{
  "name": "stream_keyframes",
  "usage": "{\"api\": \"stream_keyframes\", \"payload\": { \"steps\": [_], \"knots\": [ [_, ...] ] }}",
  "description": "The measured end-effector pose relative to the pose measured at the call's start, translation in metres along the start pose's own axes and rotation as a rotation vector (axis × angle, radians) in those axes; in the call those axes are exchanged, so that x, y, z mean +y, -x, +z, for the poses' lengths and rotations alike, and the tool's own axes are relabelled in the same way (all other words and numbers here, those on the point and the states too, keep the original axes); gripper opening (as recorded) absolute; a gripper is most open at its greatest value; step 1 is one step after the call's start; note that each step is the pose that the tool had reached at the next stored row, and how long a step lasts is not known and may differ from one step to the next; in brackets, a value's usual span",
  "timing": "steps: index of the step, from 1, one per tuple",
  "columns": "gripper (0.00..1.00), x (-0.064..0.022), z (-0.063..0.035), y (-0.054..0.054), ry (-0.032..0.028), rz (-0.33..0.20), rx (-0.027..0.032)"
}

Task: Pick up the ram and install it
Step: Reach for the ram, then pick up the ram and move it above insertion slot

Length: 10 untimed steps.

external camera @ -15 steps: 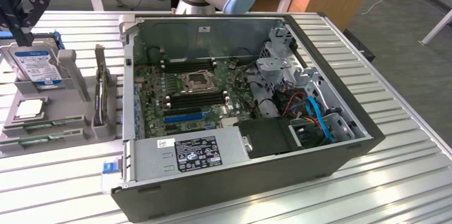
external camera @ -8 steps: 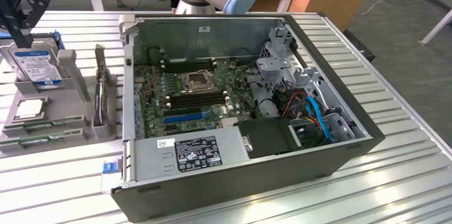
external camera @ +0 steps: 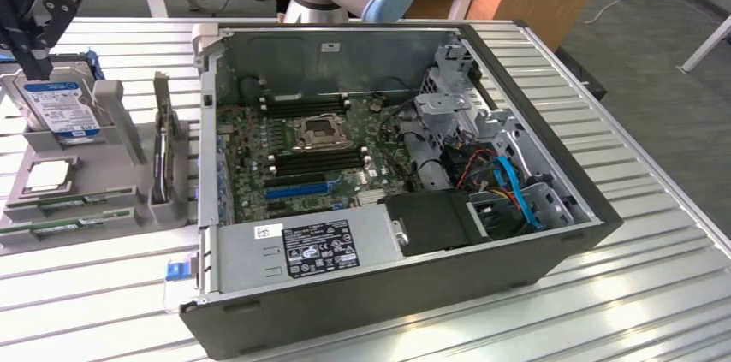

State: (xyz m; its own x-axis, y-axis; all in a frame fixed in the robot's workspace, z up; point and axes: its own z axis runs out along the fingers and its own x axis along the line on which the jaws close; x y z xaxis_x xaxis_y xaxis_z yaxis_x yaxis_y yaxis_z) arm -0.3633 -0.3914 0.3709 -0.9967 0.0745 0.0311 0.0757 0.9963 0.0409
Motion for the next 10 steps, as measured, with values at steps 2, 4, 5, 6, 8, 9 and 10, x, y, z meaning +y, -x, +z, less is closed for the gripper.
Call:
{"api": "stream_keyframes", "payload": {
  "steps": [2,4,5,6,8,9,10],
  "knots": [
    [0.1,-0.0001,0.0,0.0,0.0,0.0,0.0],
    [0.1,-0.0001,0.0,0.0,0.0,0.0,0.0],
    [0.1,-0.0001,0.0,0.0,0.0,0.0,0.0],
    [0.1,-0.0001,0.0,0.0,0.0,0.0,0.0],
    [0.1,-0.0001,0.0,0.0,0.0,0.0,-0.0001],
    [0.1,-0.0001,0.0,0.0,0.0,0.0,0.0],
    [0.1,-0.0001,0.0,0.0,0.0,0.0,0.0]
  ]
}}
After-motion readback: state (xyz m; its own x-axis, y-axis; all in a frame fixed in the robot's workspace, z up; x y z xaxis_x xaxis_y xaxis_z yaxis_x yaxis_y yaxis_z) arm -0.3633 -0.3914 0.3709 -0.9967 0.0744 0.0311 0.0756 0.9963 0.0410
